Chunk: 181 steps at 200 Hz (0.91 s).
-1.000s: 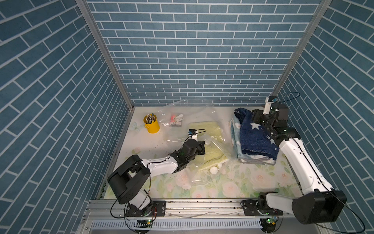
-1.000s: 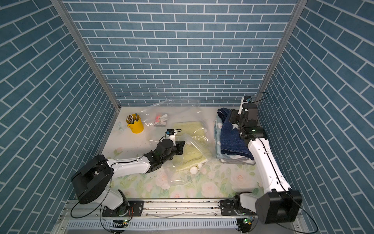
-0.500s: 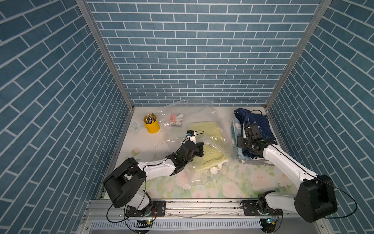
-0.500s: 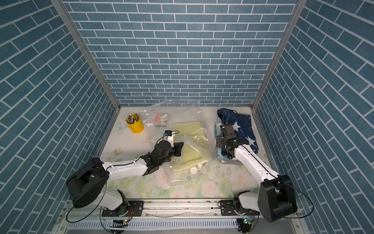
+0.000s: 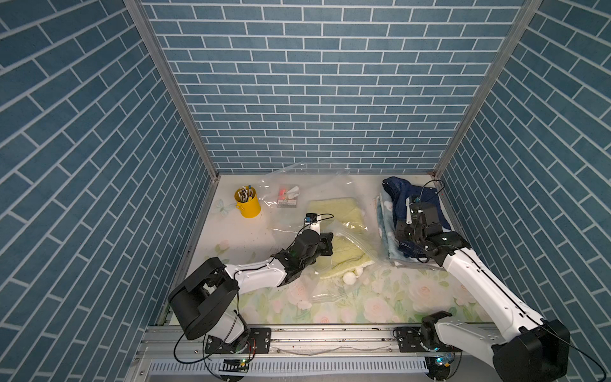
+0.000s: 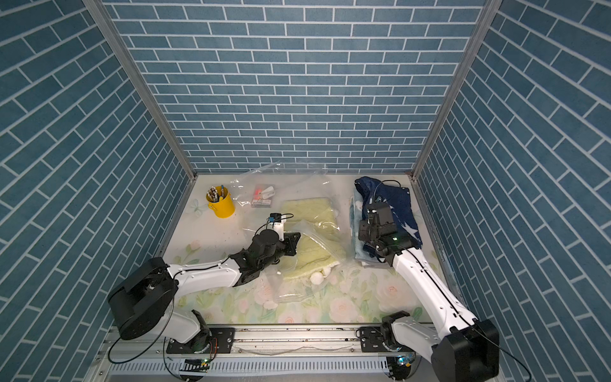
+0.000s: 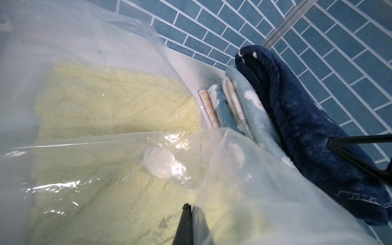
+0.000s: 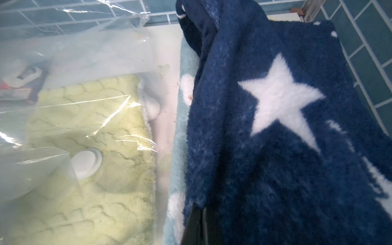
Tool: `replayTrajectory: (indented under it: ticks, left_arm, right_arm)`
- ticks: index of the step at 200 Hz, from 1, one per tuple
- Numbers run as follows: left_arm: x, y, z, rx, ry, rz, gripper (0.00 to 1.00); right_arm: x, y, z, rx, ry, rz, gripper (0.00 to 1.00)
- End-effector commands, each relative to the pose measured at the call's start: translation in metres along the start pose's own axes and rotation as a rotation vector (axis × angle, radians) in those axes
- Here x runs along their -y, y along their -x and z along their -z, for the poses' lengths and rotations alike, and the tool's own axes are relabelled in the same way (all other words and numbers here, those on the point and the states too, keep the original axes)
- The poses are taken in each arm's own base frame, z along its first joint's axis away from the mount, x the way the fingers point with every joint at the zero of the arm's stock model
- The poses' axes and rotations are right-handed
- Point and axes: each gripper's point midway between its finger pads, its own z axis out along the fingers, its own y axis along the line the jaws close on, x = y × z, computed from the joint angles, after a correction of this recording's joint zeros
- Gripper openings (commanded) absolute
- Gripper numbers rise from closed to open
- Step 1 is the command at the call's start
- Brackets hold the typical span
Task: Take the blanket out of the vacuum bag
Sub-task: Place the blanket at the center of the board.
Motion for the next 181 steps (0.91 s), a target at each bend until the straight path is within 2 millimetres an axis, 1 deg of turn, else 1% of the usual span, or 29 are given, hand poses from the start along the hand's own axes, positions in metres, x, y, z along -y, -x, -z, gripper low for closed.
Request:
replayTrajectory:
  ticks: [1, 13, 32, 42, 52, 65, 84, 93, 102, 116, 123, 132, 147, 159, 166, 176, 181]
  left_arm:
    - [0.001, 0.008, 0.004, 0.012, 0.005, -0.001, 0.0]
    - [0.0, 0.008, 0.005, 0.013, 0.008, 0.0, 0.0]
    - [-0.001, 0.007, 0.007, 0.013, 0.007, 0.003, 0.0]
    - [-0.002, 0.006, 0.008, 0.011, 0.01, 0.003, 0.0]
    - [-0.003, 0.008, 0.01, 0.016, 0.014, 0.001, 0.0]
    - [-0.003, 0.01, 0.012, 0.025, 0.017, 0.0, 0.0]
    - [-0.001, 0.012, 0.012, 0.028, 0.014, -0.003, 0.0]
    - [0.0, 0.013, 0.01, 0.025, 0.015, -0.005, 0.0]
    - [0.0, 0.013, 0.01, 0.025, 0.013, -0.004, 0.0]
    - [0.0, 0.011, 0.009, 0.02, 0.01, -0.003, 0.0]
    - [0.0, 0.01, 0.009, 0.019, 0.012, -0.003, 0.0]
    - [-0.001, 0.01, 0.01, 0.019, 0.012, -0.004, 0.0]
    - [-0.003, 0.009, 0.012, 0.02, 0.019, -0.004, 0.0]
    - [-0.004, 0.009, 0.012, 0.021, 0.021, -0.005, 0.0]
    - [-0.004, 0.009, 0.012, 0.024, 0.02, -0.004, 0.0]
    - [-0.002, 0.01, 0.011, 0.023, 0.011, -0.003, 0.0]
    - [-0.002, 0.009, 0.011, 0.021, 0.009, -0.002, 0.0]
  right_arm:
    - [-0.016, 0.002, 0.014, -0.009, 0.094, -0.014, 0.0]
    - [-0.015, 0.001, 0.016, -0.008, 0.094, -0.014, 0.0]
    - [-0.022, -0.016, 0.005, -0.076, 0.13, -0.001, 0.0]
    - [-0.025, -0.019, 0.005, -0.07, 0.157, -0.009, 0.0]
    - [-0.027, -0.015, 0.012, -0.039, 0.175, -0.019, 0.0]
    - [-0.021, -0.004, 0.022, 0.011, 0.151, -0.027, 0.0]
    - [-0.019, 0.013, 0.033, 0.06, 0.144, -0.035, 0.0]
    - [-0.019, 0.018, 0.035, 0.079, 0.141, -0.035, 0.0]
    - [-0.017, 0.016, 0.031, 0.067, 0.128, -0.03, 0.0]
    - [-0.016, 0.006, 0.018, 0.022, 0.111, -0.017, 0.0]
    - [-0.01, 0.002, 0.014, 0.013, 0.082, -0.013, 0.0]
    - [0.002, -0.001, 0.011, 0.009, 0.032, -0.017, 0.0]
    - [0.01, -0.004, 0.009, -0.001, 0.057, -0.067, 0.0]
    - [0.018, -0.006, 0.008, 0.011, 0.066, -0.108, 0.08]
    - [0.026, -0.008, 0.005, 0.009, 0.047, -0.127, 0.18]
    - [0.033, -0.013, 0.0, -0.006, 0.046, -0.152, 0.35]
    - [0.032, -0.017, -0.004, -0.02, 0.063, -0.161, 0.39]
